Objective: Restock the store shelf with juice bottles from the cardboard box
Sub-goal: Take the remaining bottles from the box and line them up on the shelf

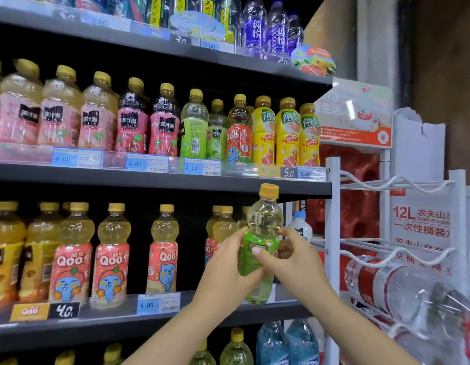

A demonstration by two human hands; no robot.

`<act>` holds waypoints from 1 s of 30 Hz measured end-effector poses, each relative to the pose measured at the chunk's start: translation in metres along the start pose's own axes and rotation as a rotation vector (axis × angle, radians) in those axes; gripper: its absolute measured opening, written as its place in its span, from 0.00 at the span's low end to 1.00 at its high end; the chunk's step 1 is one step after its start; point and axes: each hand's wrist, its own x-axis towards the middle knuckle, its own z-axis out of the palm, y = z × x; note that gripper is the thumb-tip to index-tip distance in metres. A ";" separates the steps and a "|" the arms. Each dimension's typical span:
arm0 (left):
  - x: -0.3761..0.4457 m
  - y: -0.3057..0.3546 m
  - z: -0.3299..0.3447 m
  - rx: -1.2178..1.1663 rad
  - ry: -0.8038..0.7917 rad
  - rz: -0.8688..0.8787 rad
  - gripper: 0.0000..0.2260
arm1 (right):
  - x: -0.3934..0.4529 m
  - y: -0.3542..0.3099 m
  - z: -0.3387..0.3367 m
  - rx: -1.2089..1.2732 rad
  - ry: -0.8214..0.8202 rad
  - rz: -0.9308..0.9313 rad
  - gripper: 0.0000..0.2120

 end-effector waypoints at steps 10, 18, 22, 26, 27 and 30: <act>-0.023 -0.078 -0.014 0.757 -0.100 -0.095 0.26 | 0.035 0.025 0.004 -0.166 0.126 0.101 0.26; -0.036 -0.109 -0.002 0.828 -0.014 0.016 0.22 | 0.047 0.034 0.027 -0.266 0.187 0.133 0.23; -0.039 -0.114 -0.001 0.811 -0.010 0.026 0.24 | 0.049 0.033 0.034 -0.325 0.216 0.130 0.25; -0.039 -0.115 0.002 0.791 -0.005 0.025 0.23 | 0.046 0.033 0.039 -0.365 0.229 0.096 0.25; -0.039 -0.116 0.003 0.779 -0.010 0.023 0.23 | 0.045 0.035 0.040 -0.374 0.227 0.079 0.25; -0.039 -0.117 0.003 0.784 -0.005 0.029 0.23 | 0.039 0.045 0.046 -0.368 0.207 0.042 0.26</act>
